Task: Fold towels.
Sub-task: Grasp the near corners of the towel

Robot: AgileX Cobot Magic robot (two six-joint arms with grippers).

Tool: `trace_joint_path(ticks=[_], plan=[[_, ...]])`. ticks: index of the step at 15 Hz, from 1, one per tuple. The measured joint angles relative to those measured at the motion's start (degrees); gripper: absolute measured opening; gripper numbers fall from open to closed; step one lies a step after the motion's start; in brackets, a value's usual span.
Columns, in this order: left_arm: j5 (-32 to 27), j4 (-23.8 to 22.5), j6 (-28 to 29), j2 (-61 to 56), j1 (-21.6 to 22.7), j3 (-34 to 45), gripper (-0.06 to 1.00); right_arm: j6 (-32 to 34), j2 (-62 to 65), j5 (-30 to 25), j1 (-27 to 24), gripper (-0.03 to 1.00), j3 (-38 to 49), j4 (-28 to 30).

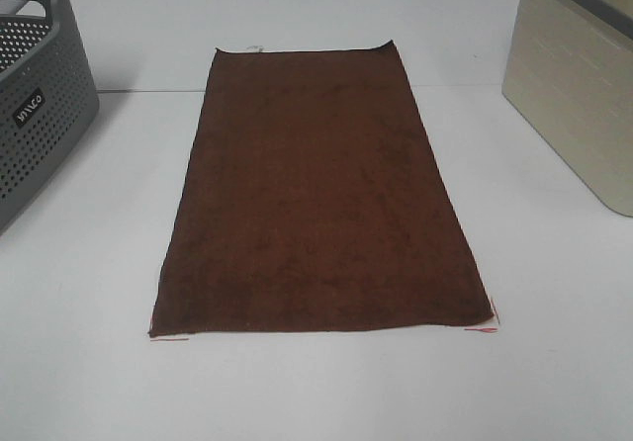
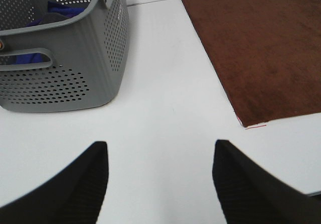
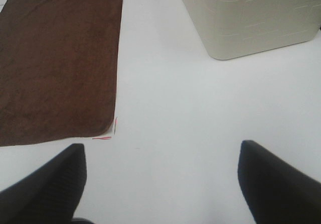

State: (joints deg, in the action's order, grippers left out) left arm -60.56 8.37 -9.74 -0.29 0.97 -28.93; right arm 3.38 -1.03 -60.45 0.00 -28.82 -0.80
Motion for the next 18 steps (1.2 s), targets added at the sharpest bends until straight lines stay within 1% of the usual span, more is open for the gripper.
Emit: trace_joint_path(ticks=[18], plan=[[0.0,0.2,0.0,0.0,0.0,0.0,0.59,0.0,0.0,0.0,0.0,0.78,0.0,0.0]])
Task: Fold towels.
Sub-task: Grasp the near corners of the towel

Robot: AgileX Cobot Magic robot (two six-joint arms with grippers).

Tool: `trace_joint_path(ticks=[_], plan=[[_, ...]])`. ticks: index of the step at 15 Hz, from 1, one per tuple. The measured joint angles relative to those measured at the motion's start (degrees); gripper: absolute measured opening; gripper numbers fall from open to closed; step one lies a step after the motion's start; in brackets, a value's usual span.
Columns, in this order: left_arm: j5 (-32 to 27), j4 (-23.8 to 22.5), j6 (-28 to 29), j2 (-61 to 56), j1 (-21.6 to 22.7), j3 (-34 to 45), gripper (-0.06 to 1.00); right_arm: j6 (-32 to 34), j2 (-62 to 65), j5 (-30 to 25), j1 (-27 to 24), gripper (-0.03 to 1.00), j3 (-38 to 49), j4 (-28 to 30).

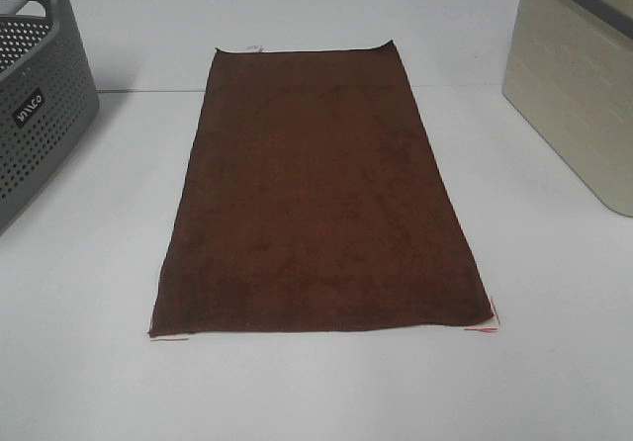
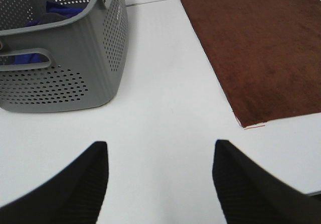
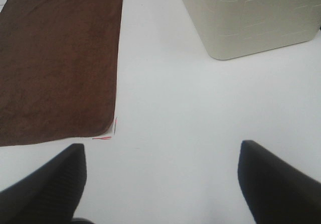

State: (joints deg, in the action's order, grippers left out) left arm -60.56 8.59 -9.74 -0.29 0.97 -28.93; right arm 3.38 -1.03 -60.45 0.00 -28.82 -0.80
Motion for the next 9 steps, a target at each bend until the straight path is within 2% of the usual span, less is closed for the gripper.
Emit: trace_joint_path(ticks=[5,6,7,9], plan=[[0.1,0.3,0.0,0.0,0.0,-0.2,0.59,0.0,0.0,0.0,0.0,0.78,0.0,0.0],[1.5,1.1,0.0,0.0,0.0,-0.9,0.59,0.0,-0.1,0.0,0.0,0.78,-0.2,0.0],[7.4,1.6,1.1,0.0,0.0,-1.7,0.59,0.0,-1.6,1.3,0.0,0.75,-1.2,0.0],[10.0,2.8,4.1,1.4,0.0,-1.8,0.59,0.1,-5.3,3.2,0.0,0.73,-1.3,-0.1]])
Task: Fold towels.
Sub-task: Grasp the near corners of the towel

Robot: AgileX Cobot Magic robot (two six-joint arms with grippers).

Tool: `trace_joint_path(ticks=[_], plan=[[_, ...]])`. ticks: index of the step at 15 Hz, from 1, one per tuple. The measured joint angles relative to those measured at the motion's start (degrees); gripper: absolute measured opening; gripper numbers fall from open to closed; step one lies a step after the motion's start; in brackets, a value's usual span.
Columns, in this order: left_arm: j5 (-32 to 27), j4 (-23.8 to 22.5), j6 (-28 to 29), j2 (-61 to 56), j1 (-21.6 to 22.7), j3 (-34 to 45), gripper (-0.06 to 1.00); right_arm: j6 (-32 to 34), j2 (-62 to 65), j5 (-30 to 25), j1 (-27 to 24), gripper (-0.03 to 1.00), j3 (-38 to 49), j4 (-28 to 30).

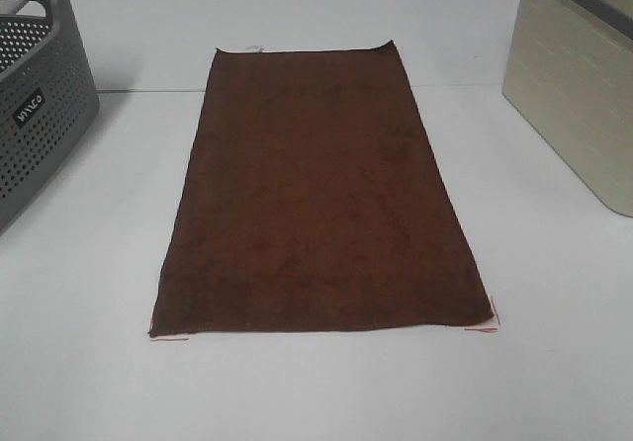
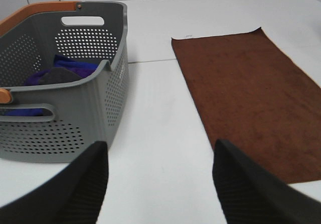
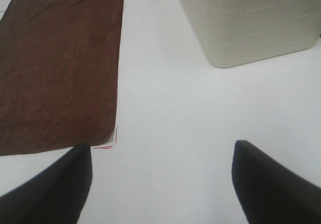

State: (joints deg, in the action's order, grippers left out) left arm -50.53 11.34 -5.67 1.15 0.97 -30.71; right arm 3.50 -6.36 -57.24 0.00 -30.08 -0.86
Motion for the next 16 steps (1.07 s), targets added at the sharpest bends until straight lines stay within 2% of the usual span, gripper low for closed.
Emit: trace_joint_path(ticks=[3,7,11,14,15,16], plan=[[3.3,6.7,3.2,8.9,0.0,0.0,0.59,2.4,-7.8,3.1,0.0,0.72,-0.1,-2.6],[3.7,18.2,3.1,23.9,0.0,0.0,0.59,3.6,-23.4,3.9,0.0,0.72,-0.1,-11.6],[4.1,23.8,-2.1,41.0,0.0,0.0,0.59,-5.6,-39.5,7.2,0.0,0.72,-0.1,-18.0],[7.5,27.7,-7.4,52.4,0.0,0.0,0.59,-11.6,-49.7,9.7,0.0,0.72,-0.1,-22.6],[10.7,32.5,-12.3,60.4,0.0,0.0,0.59,-16.4,-56.7,13.0,0.0,0.72,-0.1,-26.8],[12.1,35.9,-15.2,64.8,0.0,0.0,0.59,-18.5,-60.3,14.6,0.0,0.72,-0.1,-28.7]])
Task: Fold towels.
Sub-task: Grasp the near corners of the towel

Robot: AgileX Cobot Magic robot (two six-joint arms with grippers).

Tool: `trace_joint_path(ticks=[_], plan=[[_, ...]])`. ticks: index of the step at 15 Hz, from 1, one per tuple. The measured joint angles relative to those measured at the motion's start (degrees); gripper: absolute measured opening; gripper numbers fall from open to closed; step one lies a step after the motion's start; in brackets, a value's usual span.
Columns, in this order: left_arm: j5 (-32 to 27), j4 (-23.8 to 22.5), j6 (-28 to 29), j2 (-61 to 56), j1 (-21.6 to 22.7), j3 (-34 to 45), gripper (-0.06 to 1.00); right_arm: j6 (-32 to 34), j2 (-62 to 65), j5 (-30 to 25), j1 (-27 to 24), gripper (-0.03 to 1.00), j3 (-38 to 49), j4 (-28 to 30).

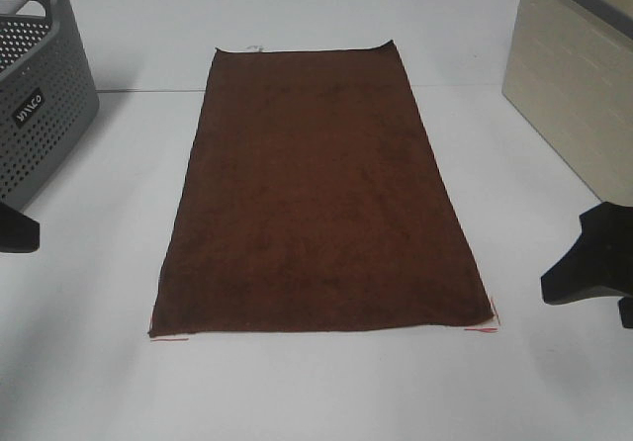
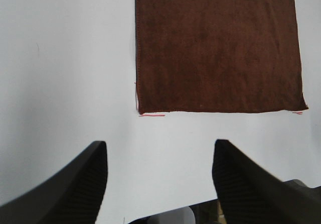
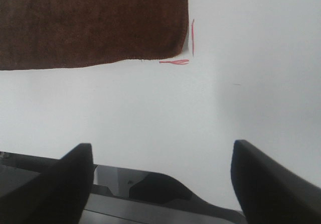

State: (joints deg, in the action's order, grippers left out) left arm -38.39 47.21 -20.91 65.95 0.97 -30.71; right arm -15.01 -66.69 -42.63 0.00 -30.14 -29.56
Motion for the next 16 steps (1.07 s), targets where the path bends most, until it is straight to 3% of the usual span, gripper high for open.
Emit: trace_joint_path(ticks=[3,9,11,16], plan=[[3.5,10.0,-10.3,12.1,0.0,0.0,0.59,-4.4,-9.3,2.8,0.0,0.72,-2.9,-5.0],[6.0,31.8,-33.7,31.2,-2.1,-1.7,0.59,-7.7,-24.2,4.0,0.0,0.72,-10.1,-7.1],[6.0,34.8,-38.8,36.3,-4.8,-3.6,0.59,-11.3,-28.6,5.2,0.0,0.72,-10.6,-10.5],[6.2,37.1,-40.0,44.3,-7.9,-8.8,0.59,-25.2,-37.2,7.5,0.0,0.72,-10.8,-23.3]])
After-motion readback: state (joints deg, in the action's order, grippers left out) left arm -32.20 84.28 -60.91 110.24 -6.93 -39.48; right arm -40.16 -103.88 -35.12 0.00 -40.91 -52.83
